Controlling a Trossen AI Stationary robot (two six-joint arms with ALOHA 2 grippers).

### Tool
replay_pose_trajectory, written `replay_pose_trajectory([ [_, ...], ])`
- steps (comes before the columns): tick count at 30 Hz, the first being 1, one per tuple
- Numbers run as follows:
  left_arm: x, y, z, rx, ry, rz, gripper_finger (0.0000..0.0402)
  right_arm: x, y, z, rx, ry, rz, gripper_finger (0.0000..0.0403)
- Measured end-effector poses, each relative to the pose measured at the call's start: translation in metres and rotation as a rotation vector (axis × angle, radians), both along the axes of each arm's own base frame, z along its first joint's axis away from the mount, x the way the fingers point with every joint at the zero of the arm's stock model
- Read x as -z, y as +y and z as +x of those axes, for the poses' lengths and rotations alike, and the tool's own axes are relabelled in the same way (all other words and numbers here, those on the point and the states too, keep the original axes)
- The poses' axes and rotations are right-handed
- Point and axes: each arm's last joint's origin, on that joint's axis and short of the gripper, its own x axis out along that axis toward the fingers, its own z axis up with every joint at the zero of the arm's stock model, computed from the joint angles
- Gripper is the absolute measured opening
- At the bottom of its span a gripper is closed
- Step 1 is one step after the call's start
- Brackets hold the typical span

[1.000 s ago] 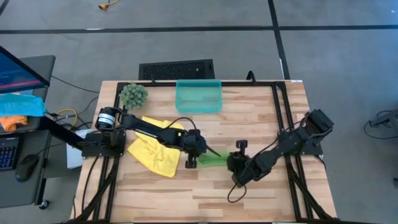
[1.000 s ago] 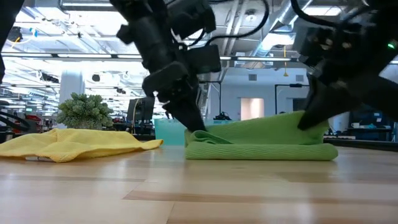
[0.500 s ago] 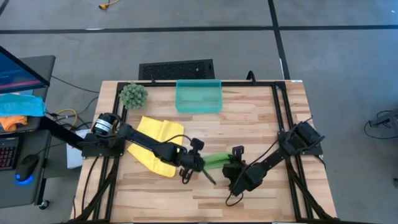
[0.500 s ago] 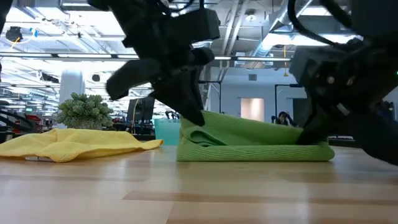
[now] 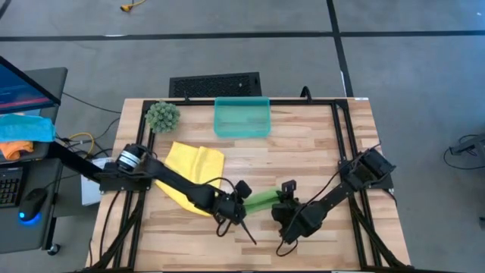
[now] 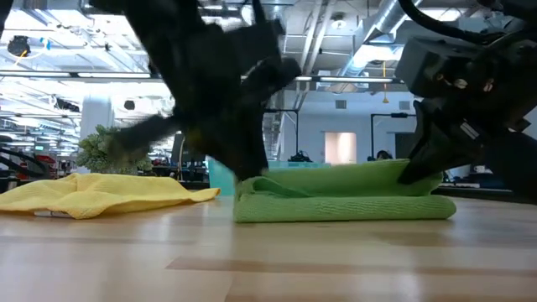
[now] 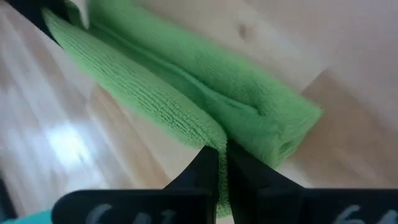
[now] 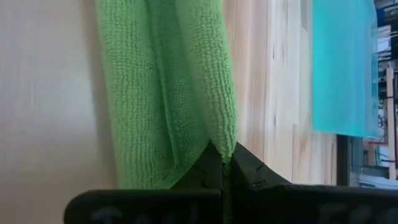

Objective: Roll microfiber towels into tight, uniform cylinder then place into a basket
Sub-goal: Roll the green microfiber cloth

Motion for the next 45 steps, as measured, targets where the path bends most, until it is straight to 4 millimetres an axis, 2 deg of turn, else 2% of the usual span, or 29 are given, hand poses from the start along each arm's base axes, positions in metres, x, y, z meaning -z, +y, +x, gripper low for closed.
replay_pose_trajectory([
  [2,0.012,-0.001,0.001,-0.022,0.008,0.074,0.0006,0.0,0.0,0.0,0.001,-0.001,0.004,0.0014],
  [4,0.016,-0.002,0.001,-0.044,0.003,0.137,0.0006,0.0,0.0,0.0,0.001,-0.002,0.004,0.0014],
  [8,0.014,-0.005,0.001,-0.066,0.001,0.173,0.0006,0.0,0.0,0.0,0.001,-0.005,0.008,0.0016],
  [13,0.004,-0.022,0.001,-0.011,-0.016,0.185,0.0006,0.001,0.001,0.002,0.0,-0.022,0.015,0.0014],
  [16,0.004,-0.025,-0.002,0.006,-0.017,0.262,0.0006,0.0,0.001,0.002,-0.001,-0.05,-0.011,0.0014],
  [26,0.004,0.005,-0.003,-0.117,0.032,0.485,0.0006,-0.003,-0.016,0.012,0.082,-0.149,-0.102,0.0014],
  [30,0.004,0.006,-0.003,-0.119,0.034,0.484,0.0006,-0.001,-0.016,0.012,0.063,-0.13,-0.123,0.0015],
  [37,0.019,0.01,-0.012,-0.096,0.074,0.467,0.0006,0.028,-0.012,0.013,0.002,-0.011,-0.213,0.0014],
  [45,0.023,-0.002,-0.016,-0.03,0.073,0.42,0.0006,0.025,-0.003,0.017,-0.005,0.007,-0.258,0.0014],
])
